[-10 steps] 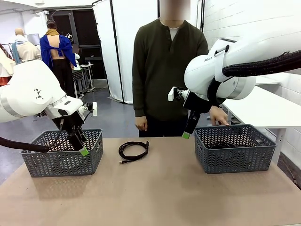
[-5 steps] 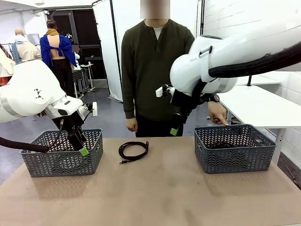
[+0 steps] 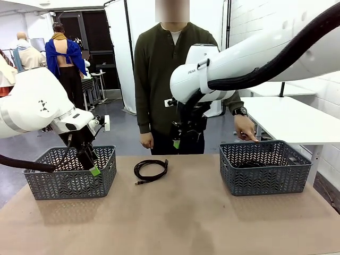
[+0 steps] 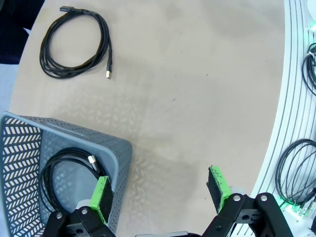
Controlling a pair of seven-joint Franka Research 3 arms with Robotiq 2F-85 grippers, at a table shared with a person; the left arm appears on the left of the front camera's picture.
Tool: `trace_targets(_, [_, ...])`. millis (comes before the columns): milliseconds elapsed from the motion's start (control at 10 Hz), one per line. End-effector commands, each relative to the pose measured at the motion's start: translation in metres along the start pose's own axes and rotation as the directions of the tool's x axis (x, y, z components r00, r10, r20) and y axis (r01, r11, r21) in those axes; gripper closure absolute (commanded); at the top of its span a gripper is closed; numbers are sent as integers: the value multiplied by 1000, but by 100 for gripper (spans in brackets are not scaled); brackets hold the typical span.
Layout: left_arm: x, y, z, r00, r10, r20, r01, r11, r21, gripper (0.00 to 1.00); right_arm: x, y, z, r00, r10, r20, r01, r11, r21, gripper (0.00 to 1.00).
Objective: Organize the cables according to human instructions.
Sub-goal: Pick up a bundle of cables and place it in the basket indicated by the human.
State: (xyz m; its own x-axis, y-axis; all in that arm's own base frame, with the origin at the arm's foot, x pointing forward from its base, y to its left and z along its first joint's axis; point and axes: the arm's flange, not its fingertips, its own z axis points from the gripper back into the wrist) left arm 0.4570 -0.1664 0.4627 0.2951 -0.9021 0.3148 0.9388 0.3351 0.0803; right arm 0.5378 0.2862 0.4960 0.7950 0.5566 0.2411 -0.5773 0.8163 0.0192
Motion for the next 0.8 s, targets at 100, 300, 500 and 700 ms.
trace_targets(100, [2, 2, 1, 1000, 2, -2, -2, 1000, 4, 0, 20, 8, -12, 994, -104, -17, 104, 994, -25, 0])
trace_targets(300, [2, 2, 1, 1000, 2, -2, -2, 1000, 4, 0, 12, 1, -12, 997, -83, -5, 83, 996, 8, 0])
trace_targets(500, [2, 2, 1, 1000, 2, -2, -2, 1000, 4, 0, 12, 1, -12, 997, -83, -5, 83, 996, 8, 0])
trace_targets(700, [2, 2, 1, 1000, 2, -2, -2, 1000, 4, 0, 12, 1, -12, 997, -83, -5, 83, 996, 8, 0])
